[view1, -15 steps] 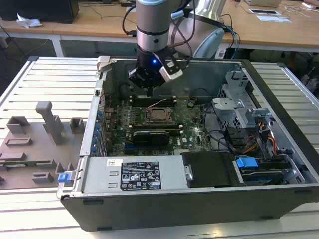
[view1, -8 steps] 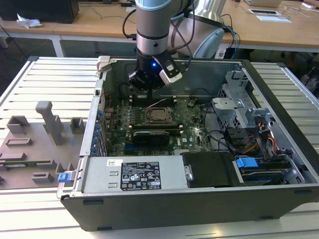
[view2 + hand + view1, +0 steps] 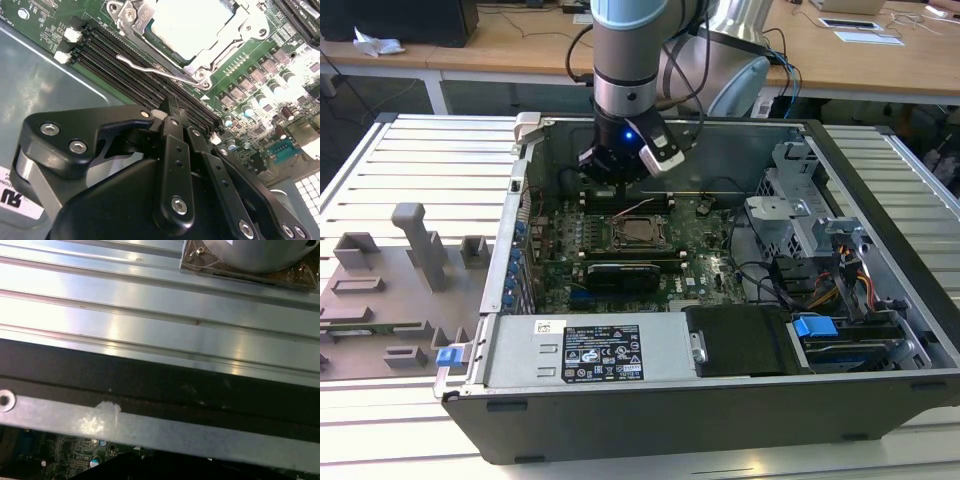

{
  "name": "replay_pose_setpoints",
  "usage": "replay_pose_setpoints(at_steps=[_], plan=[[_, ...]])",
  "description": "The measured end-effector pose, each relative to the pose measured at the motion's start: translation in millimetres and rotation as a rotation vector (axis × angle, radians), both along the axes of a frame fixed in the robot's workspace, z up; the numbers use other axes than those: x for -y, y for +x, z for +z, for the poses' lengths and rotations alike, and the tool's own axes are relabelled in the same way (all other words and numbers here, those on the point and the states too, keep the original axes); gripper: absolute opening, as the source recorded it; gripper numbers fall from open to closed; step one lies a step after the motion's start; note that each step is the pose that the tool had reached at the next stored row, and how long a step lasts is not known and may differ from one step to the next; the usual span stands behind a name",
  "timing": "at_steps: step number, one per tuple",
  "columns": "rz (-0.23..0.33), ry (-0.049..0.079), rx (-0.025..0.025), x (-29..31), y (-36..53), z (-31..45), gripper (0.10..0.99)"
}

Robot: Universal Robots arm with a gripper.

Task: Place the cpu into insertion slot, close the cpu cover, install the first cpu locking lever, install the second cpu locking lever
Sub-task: 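Install the first cpu locking lever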

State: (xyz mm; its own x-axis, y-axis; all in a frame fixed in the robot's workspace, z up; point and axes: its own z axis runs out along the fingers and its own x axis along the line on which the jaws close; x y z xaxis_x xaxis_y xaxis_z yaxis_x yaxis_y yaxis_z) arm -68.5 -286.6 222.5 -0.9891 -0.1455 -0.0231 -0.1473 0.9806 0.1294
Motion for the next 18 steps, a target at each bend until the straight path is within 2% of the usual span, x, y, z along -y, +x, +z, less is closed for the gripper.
replay_pose_setpoints(at_steps=[5, 7, 10, 18], plan=[[0.0, -0.002, -0.0001, 1.7, 0.0, -2.2, 0.106], [0.0, -0.003, -0.0001, 4.1, -0.1, -2.4, 0.106], [0.0, -0.003, -0.0001, 11.3, 0.1, -4.5, 0.106], [-0.003, -0.003, -0.0009, 11.3, 11.6, -11.1, 0.106]])
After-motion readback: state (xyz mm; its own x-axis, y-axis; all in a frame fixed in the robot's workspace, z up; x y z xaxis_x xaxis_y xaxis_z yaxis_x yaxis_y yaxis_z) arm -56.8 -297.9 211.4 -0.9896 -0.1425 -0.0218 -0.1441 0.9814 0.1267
